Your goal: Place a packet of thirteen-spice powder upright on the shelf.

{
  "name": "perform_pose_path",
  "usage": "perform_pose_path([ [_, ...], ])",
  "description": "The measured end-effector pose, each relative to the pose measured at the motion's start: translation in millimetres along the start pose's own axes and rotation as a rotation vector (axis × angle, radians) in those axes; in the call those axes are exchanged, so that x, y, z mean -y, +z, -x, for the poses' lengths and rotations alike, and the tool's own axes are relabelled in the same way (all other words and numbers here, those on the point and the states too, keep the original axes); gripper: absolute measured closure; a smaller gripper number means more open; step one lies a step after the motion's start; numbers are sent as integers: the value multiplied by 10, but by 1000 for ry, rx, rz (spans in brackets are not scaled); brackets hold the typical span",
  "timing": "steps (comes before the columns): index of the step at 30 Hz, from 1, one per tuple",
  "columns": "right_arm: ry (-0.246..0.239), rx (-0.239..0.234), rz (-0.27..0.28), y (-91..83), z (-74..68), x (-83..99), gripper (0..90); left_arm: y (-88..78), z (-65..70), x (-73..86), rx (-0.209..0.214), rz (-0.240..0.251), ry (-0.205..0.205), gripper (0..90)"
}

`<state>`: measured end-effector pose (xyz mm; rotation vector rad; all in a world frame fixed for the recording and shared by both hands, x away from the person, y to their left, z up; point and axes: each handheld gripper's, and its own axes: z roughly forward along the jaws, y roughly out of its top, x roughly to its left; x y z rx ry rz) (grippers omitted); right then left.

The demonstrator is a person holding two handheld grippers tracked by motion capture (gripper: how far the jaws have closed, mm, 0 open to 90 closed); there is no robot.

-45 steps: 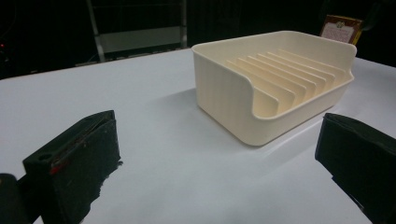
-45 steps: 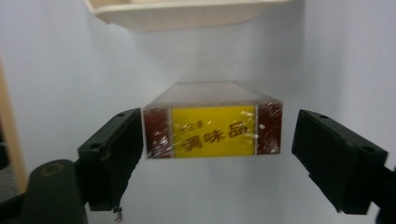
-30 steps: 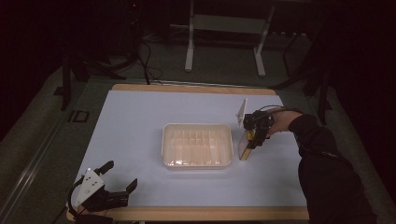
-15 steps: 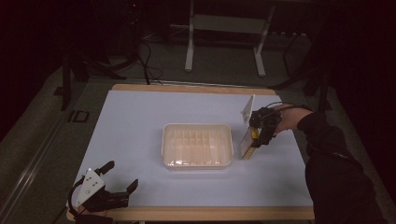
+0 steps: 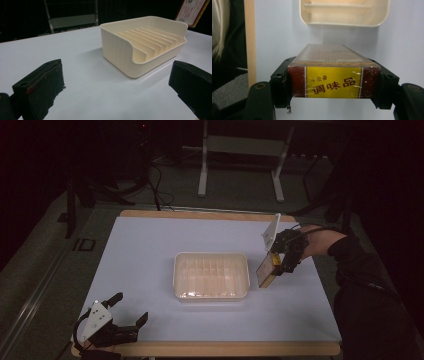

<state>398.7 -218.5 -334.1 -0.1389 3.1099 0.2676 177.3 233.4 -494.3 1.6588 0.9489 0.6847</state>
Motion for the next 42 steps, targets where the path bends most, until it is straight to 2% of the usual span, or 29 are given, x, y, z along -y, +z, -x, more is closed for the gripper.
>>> perform_pose_path([
  [3,-15,12,12,-128,-42,-70,319,1,2,0,2,-1,1,1],
  [12,-36,18,34,-285,-82,-236,320,2,6,0,7,-2,1,1],
  [21,-68,21,95,-402,-117,-402,320,1,5,-1,10,0,3,1],
  [28,-103,27,152,-377,-102,-533,320,2,8,-1,11,0,5,1],
  [35,-100,15,189,-308,-57,-630,319,1,4,-1,13,-1,5,1],
  [39,-97,8,226,-248,-16,-704,319,0,6,-2,15,-1,7,1],
  [42,-112,6,260,-194,11,-761,320,-3,6,-2,15,0,6,1],
])
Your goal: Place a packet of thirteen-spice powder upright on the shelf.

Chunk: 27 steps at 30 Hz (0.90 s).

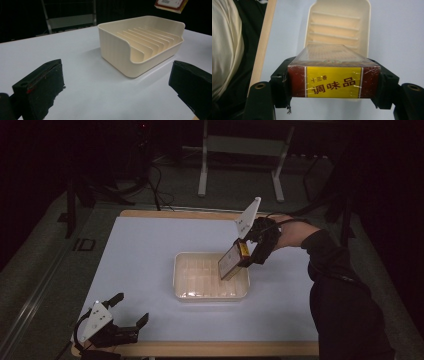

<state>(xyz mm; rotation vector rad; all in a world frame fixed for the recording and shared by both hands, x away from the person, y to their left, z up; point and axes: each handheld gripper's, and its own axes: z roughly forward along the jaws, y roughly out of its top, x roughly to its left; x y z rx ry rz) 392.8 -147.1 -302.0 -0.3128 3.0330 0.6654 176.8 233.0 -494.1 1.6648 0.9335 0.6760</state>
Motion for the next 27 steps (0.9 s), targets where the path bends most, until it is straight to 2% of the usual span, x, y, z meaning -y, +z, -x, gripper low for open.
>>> perform_pose_path([
  [6,-19,-5,29,99,32,-27,320,0,-1,-1,5,1,1,1],
  [10,8,-19,58,265,103,13,320,6,1,-1,8,1,2,1],
  [15,40,-28,57,412,183,88,320,4,1,0,8,0,3,1],
  [21,86,-13,72,542,274,161,320,7,-2,0,10,-5,8,1],
  [27,105,-18,39,662,312,202,319,5,-2,0,10,-2,5,1],
])
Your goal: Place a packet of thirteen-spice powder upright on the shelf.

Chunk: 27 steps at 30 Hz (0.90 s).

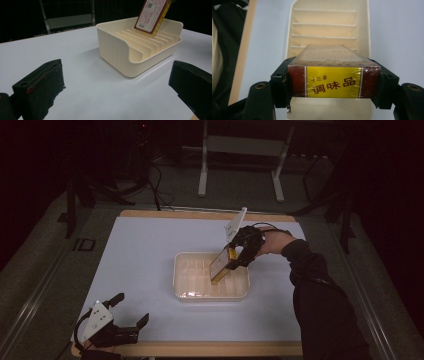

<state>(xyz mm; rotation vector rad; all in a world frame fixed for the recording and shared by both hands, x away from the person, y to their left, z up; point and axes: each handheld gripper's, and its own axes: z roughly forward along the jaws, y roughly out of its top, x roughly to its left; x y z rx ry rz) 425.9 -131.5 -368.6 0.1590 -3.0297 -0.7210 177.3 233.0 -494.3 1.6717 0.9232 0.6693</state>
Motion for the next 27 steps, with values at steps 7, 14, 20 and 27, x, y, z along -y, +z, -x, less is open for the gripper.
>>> perform_pose_path([
  [7,14,-2,-29,123,29,7,319,1,4,0,1,-3,2,1],
  [14,30,-5,-34,205,44,-10,318,10,6,1,7,-6,1,1],
  [20,39,-5,-32,273,48,-48,318,14,8,1,8,-6,1,1],
  [27,41,-6,-23,421,50,-91,319,12,7,1,10,-7,1,1],
])
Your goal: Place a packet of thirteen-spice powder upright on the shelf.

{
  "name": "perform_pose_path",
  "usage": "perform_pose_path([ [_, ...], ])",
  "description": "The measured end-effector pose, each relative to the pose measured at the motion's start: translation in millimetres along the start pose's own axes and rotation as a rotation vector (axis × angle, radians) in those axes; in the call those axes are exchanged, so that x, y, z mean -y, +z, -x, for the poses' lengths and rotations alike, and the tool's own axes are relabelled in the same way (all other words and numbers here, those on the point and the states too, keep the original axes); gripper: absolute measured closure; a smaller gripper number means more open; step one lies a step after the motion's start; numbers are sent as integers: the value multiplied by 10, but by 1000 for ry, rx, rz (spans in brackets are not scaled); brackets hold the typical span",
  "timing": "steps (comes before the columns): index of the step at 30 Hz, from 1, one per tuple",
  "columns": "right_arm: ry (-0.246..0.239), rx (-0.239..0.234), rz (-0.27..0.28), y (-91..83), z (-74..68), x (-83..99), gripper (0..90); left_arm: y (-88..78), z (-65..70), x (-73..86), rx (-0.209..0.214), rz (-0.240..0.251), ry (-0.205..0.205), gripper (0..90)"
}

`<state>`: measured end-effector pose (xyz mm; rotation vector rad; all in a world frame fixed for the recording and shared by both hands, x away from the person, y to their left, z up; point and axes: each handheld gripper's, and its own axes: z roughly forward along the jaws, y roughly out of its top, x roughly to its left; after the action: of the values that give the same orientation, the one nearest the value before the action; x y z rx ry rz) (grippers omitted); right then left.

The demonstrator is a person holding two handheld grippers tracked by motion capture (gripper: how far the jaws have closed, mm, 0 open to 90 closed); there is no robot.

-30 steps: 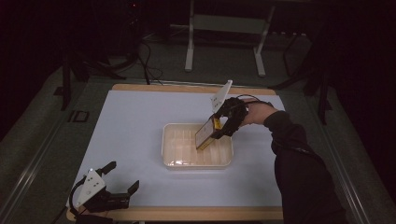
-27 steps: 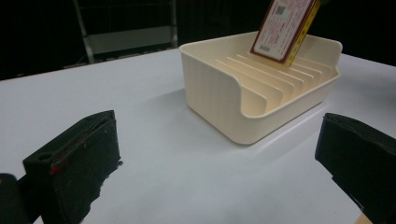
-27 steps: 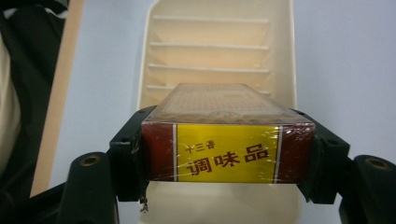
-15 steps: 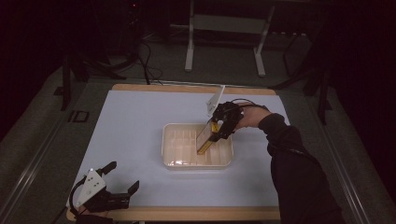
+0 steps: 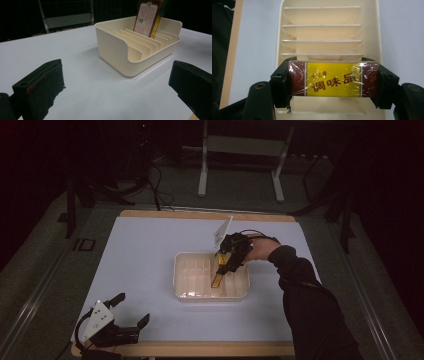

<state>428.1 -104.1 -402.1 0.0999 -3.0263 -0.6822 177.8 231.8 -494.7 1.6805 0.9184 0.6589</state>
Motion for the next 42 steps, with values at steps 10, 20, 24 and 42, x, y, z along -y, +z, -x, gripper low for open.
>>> perform_pose_path([
  [10,-16,3,54,147,-1,16,318,-2,4,-1,3,2,4,1],
  [20,3,5,127,266,-7,118,317,-1,8,-4,3,3,8,1],
  [24,3,17,131,277,-33,121,315,-2,7,-5,2,4,7,1],
  [42,56,40,78,44,-49,121,239,7,19,-11,2,2,16,1],
])
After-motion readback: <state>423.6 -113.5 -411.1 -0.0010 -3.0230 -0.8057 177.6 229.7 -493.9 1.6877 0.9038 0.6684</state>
